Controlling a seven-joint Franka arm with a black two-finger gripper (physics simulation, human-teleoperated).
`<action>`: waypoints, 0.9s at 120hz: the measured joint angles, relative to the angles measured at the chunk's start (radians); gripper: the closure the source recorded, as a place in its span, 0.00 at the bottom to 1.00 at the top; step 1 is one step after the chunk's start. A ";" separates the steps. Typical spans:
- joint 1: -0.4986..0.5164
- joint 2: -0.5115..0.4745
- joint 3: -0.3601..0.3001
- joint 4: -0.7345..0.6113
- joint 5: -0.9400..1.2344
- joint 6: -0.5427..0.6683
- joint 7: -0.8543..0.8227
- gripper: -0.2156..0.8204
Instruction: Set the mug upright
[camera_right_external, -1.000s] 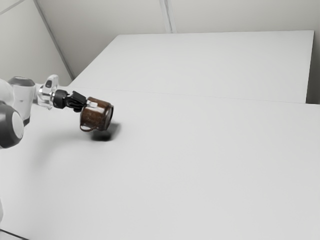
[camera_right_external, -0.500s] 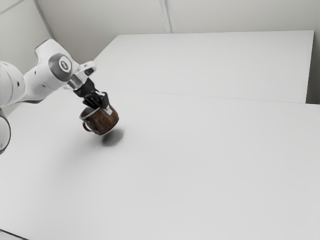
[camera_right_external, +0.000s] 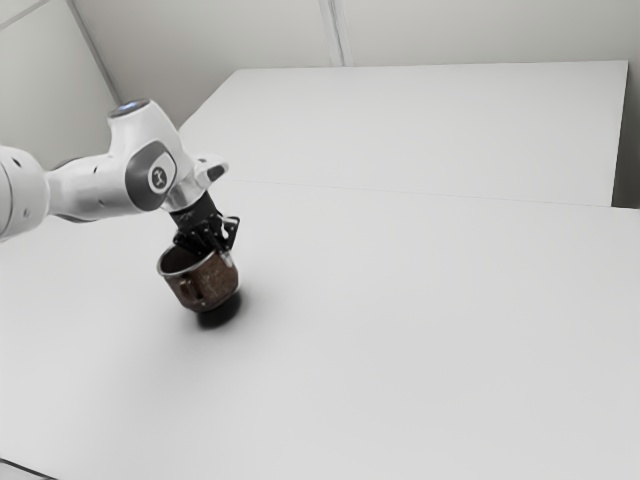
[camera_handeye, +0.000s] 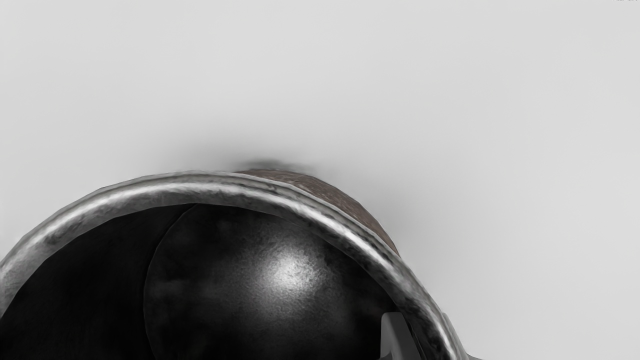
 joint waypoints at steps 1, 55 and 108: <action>-0.001 -0.001 0.001 -0.002 0.004 0.001 -0.008 0.96; -0.071 -0.020 0.003 -0.057 0.207 0.004 -0.361 0.96; -0.108 0.048 0.004 -0.080 0.258 0.136 -0.557 0.96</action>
